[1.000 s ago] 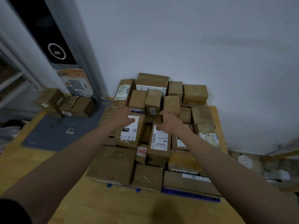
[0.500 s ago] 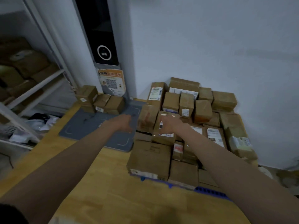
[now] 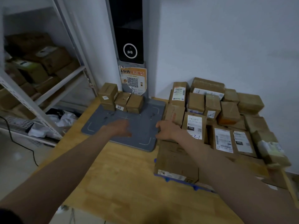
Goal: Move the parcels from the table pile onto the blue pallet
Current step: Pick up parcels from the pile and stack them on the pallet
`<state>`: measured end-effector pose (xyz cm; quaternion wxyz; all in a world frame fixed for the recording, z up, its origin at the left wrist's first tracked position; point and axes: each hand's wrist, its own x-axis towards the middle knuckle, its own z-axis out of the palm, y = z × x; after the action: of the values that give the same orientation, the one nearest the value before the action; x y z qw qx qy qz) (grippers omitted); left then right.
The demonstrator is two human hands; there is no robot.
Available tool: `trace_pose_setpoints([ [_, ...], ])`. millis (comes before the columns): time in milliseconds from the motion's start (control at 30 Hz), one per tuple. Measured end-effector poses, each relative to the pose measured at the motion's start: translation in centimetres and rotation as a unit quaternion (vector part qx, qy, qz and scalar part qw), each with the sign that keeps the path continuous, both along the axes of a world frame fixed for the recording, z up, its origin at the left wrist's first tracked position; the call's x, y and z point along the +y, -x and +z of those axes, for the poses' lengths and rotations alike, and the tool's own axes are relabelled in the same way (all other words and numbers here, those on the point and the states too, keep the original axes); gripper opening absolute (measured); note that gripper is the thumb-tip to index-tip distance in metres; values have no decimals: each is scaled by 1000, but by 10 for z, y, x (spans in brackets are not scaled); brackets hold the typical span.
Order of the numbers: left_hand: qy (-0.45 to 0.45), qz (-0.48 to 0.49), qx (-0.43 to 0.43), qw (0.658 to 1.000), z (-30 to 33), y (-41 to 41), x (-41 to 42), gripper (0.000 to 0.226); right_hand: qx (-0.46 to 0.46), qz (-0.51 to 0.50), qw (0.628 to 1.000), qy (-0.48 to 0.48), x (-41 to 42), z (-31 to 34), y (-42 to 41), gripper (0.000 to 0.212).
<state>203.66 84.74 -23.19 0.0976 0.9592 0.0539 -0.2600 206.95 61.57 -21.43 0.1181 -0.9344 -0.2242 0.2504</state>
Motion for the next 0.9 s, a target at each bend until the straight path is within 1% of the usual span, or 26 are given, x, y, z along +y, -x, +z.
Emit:
trace_pose_setpoints([
  [233,-24,24,0,999,-12,-18,19,61,21,23,999,-6,25,-13,-35,53],
  [300,-28,36,-3,999,-10,-23,28,63,31,24,999,-13,33,-17,-45,54],
  [433,-35,54,-5,998,-14,-29,51,55,57,16,998,-22,51,-27,-57,53],
  [533,-30,70,-7,997,-21,-36,68,59,70,7,997,-28,67,-38,-66,53],
  [700,-17,72,5,997,-51,-54,90,59,102,-30,994,-33,93,-69,-81,51],
  [800,-10,53,21,998,-75,-68,104,59,118,-62,991,-33,107,-88,-87,49],
  [900,1,54,17,998,-92,-89,122,62,128,-90,987,-33,123,-105,-99,48],
])
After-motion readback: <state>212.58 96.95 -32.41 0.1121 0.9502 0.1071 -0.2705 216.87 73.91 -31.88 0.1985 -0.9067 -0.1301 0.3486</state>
